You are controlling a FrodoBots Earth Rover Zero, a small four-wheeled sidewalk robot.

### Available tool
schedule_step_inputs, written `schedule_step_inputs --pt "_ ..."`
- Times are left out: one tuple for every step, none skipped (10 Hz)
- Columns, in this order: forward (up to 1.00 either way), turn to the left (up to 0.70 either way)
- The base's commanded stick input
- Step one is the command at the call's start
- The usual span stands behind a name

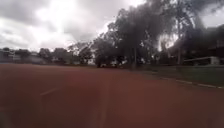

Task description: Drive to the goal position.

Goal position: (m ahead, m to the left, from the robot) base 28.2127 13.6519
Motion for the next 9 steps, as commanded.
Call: schedule_step_inputs --pt "0.70 0.00" --pt "0.70 0.00" --pt "0.70 0.00" --pt "0.70 0.00" --pt "0.70 0.00" --pt "0.70 0.00" --pt "0.70 0.00" --pt "0.70 0.00" --pt "0.70 0.00"
